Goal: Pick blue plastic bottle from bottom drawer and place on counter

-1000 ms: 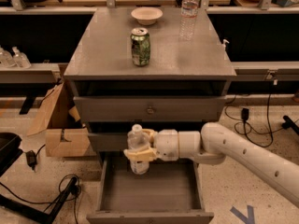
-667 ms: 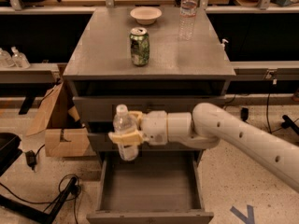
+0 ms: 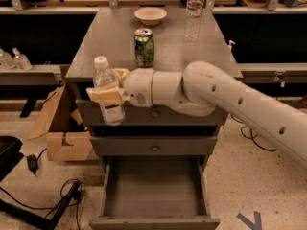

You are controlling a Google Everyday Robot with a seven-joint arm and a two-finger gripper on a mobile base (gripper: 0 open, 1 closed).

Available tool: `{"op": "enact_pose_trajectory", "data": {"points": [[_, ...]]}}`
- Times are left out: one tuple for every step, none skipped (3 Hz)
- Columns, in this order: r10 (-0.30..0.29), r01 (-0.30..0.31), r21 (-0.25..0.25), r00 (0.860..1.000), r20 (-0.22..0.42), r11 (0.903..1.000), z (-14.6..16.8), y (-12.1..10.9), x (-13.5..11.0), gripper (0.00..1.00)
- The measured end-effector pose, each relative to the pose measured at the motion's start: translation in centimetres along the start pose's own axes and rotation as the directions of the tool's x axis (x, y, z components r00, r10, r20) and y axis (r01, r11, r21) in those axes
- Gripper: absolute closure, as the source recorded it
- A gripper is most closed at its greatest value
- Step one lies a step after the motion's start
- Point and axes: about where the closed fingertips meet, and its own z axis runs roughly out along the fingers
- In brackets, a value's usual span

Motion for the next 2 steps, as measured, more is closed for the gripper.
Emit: {"op": "enact_pose_trajectory", "data": {"points": [[-0.047,0.047,0.102,0.999,-0.001,0.9937,1.8,-3.5,-6.6,1.00],[-0.053,0.054,0.192,0.999,-0.010,0.9800,4.6,-8.5,-12.6,1.00]]}}
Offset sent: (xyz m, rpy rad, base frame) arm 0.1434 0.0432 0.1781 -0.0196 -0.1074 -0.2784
